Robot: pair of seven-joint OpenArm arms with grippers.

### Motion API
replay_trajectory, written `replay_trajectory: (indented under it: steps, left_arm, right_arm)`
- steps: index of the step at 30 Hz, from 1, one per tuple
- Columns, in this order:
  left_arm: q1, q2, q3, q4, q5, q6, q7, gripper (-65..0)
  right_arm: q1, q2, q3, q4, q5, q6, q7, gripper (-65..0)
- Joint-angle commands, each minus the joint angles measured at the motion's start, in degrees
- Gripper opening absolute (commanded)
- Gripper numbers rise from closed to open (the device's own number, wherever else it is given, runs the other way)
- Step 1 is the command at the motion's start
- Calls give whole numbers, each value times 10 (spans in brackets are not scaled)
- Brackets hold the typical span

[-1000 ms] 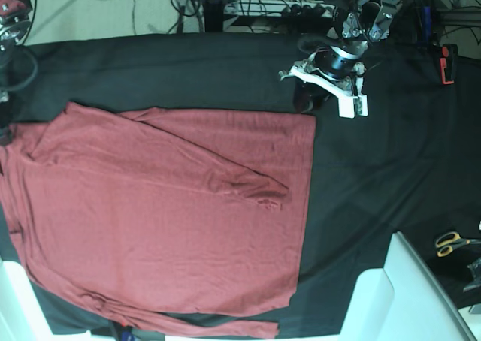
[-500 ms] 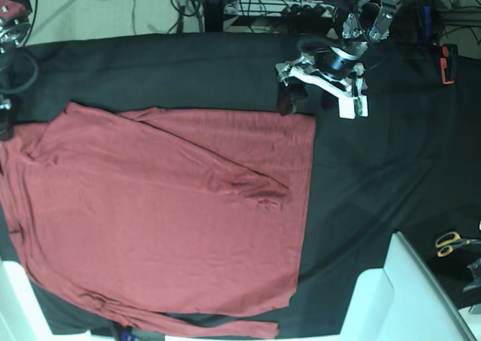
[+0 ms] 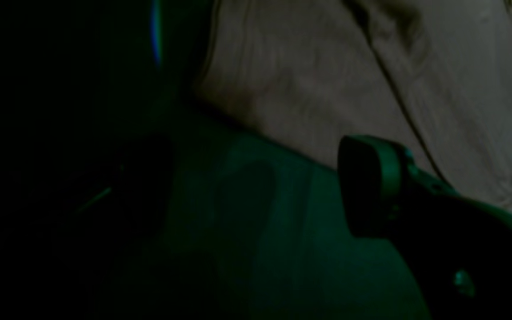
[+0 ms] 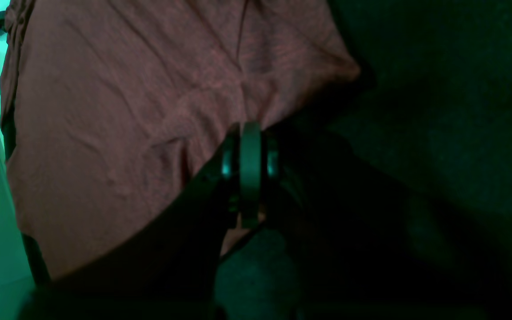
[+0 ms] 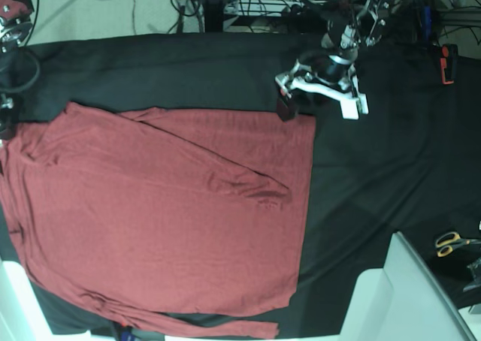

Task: Fold the T-shirt properly
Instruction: 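Lower the left gripper and pinch the shirt hem corner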

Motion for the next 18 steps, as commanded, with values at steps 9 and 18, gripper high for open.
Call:
replay_trajectory:
  steps: [9, 18]
  left_arm:
    - [-62, 28, 3, -59, -3, 9, 10, -94]
    - [-73, 44, 4, -76, 0, 9, 9, -296]
  right_arm:
    - [-1, 17, 0, 6, 7, 6, 6, -650]
    - [-2, 17, 0, 6, 7, 6, 6, -650]
